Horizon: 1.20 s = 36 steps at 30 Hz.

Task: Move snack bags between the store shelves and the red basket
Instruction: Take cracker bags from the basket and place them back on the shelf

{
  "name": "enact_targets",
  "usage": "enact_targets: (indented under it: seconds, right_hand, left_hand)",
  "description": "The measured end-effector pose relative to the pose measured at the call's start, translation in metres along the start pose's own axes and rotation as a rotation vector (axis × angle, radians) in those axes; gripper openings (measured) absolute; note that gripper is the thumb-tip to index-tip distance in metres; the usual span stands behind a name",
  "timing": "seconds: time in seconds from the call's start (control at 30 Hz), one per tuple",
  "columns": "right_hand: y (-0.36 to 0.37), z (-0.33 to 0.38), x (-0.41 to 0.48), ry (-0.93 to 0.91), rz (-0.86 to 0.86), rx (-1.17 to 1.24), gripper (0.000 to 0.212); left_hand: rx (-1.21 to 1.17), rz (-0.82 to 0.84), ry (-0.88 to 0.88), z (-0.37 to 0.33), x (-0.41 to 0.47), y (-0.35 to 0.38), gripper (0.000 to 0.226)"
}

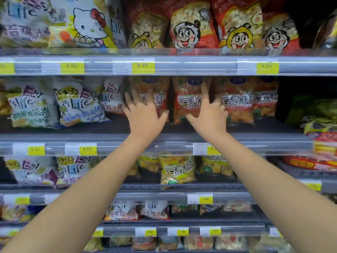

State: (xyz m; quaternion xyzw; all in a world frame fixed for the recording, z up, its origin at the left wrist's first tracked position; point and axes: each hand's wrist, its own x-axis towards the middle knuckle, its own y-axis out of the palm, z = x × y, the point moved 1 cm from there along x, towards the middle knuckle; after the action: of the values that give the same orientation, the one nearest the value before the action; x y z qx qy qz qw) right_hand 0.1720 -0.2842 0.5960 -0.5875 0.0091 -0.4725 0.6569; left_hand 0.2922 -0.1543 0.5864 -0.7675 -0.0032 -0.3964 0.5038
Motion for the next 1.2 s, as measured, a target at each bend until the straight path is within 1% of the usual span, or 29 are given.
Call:
enact_targets:
  seconds: [0.07,0.13,0.27,0.37,0.47,0.63,0.73,0.8,0.97,1.1,1.2]
  right_hand:
    - [0.002,-0.001,-0.035,-0.065,-0.029,-0.029,0.080]
    - [0.011,-0.003,-0.071,-0.117,-0.020,-0.080,0.075]
    - [0.034,-0.009,-0.142,-0.161,0.078,-0.156,0.073]
    - [0.053,-0.016,-0.192,-0.177,0.112,-0.204,0.075]
    - [0.072,-0.029,-0.242,-0.155,0.182,-0.231,0.076]
    - [0.118,-0.064,-0.330,-0.084,0.333,-0.256,0.072]
    - [0.150,-0.095,-0.382,-0.050,0.523,-0.315,0.075]
    - [0.170,-0.118,-0.410,-0.005,0.612,-0.336,0.079]
    - [0.231,-0.182,-0.477,0.058,0.817,-0.368,0.079]
    - [0.280,-0.230,-0.521,0.069,0.946,-0.382,0.073]
    - [0.320,-0.261,-0.546,0.052,0.981,-0.350,0.070]
  left_hand:
    - [0.025,-0.081,0.102,0.003,-0.035,-0.005,0.072]
    - [0.018,-0.132,0.181,0.007,-0.070,-0.004,0.069]
    - [-0.012,-0.098,0.225,0.019,-0.142,0.012,0.064]
    - [-0.027,-0.043,0.238,0.025,-0.193,0.025,0.063]
    - [-0.009,0.078,0.240,0.033,-0.244,0.045,0.065]
    - [0.013,0.366,0.202,0.050,-0.338,0.100,0.068]
    - [0.041,0.565,0.181,0.055,-0.392,0.130,0.071]
    - [0.075,0.703,0.170,0.057,-0.425,0.155,0.073]
    - [0.118,0.890,0.171,0.064,-0.498,0.215,0.072]
    - [0.105,0.934,0.139,0.066,-0.548,0.276,0.071]
    - [0.114,0.998,0.147,0.067,-0.580,0.323,0.073]
